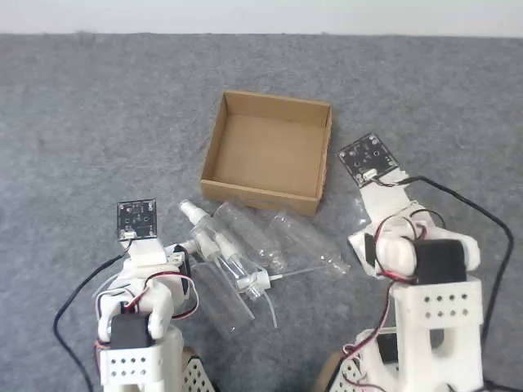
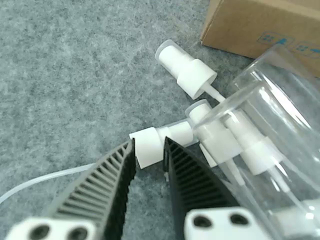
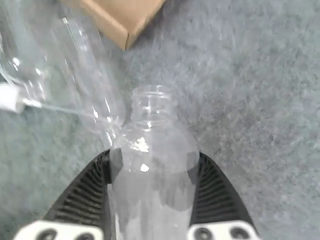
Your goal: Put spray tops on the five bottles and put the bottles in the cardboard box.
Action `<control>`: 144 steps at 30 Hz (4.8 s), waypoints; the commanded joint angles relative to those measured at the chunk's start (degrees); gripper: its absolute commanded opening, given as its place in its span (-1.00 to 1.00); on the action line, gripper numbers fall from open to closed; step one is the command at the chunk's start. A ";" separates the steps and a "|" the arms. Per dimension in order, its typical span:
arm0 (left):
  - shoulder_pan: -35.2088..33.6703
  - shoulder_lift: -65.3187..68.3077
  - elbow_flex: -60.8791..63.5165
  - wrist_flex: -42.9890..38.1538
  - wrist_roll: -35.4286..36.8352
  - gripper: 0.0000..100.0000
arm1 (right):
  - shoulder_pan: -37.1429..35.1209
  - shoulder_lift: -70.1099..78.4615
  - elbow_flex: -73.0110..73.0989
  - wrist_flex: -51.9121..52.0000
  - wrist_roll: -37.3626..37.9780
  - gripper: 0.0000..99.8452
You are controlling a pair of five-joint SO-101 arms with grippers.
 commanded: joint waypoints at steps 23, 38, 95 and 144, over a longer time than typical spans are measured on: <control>0.09 -0.79 -0.48 0.26 0.53 -0.83 | -10.51 -12.97 -2.29 -13.49 -16.53 -0.99; 0.09 -0.79 -0.48 0.26 0.53 -0.83 | -12.26 -37.23 25.58 -37.32 -16.62 -0.99; 0.09 -0.79 -0.48 0.26 0.26 -0.83 | -5.32 -51.74 44.75 -40.57 -29.19 -0.99; -12.22 -0.35 -24.13 5.63 -54.07 -0.66 | -4.88 -51.74 52.48 -50.77 -29.01 -0.99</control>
